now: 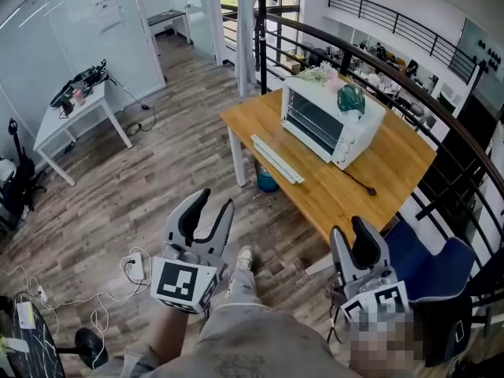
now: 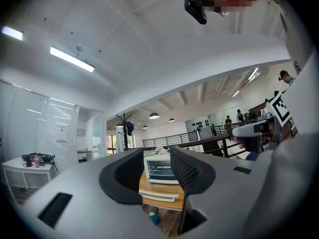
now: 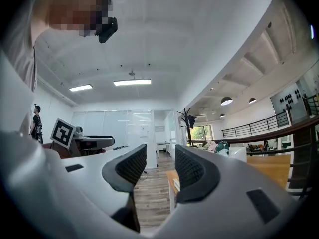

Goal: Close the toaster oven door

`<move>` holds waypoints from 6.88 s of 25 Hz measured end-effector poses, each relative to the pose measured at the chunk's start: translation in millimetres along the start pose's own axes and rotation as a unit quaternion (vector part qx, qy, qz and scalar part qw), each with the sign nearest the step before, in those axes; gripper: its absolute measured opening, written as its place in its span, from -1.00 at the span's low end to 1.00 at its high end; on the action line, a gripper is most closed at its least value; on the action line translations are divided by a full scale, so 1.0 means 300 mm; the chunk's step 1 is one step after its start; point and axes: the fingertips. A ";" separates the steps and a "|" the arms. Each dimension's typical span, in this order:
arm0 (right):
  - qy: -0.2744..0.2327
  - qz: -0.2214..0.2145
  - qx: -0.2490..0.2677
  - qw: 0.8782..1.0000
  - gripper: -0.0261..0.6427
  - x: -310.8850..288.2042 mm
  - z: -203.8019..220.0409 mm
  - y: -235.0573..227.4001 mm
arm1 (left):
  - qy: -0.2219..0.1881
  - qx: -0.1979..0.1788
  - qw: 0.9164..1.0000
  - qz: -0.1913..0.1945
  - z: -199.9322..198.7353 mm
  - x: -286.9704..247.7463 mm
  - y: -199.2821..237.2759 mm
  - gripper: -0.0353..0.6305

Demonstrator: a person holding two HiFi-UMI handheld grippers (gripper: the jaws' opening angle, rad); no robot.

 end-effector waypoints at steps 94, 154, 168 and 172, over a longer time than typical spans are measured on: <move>0.159 0.224 -0.232 0.933 -0.46 -0.744 1.029 -0.804 | 0.259 0.093 0.947 0.167 1.340 -1.361 0.323 -0.43; 0.011 0.081 0.052 0.995 -0.81 -1.012 0.001 -0.741 | -0.016 0.022 0.980 0.195 0.320 -1.435 0.319 -0.81; 0.122 0.039 0.056 0.990 -0.81 -0.958 0.234 -0.589 | 0.058 0.054 0.972 0.219 0.478 -1.230 0.263 -0.82; 0.127 0.034 0.060 0.990 -0.81 -0.955 0.239 -0.569 | 0.064 0.059 0.973 0.214 0.492 -1.198 0.273 -0.82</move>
Point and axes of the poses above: the fingertips, and each gripper's own axes: x backward along the fingers, y to its left, z out of its underside, and after that the axes turned 13 degrees about -y, right-handed
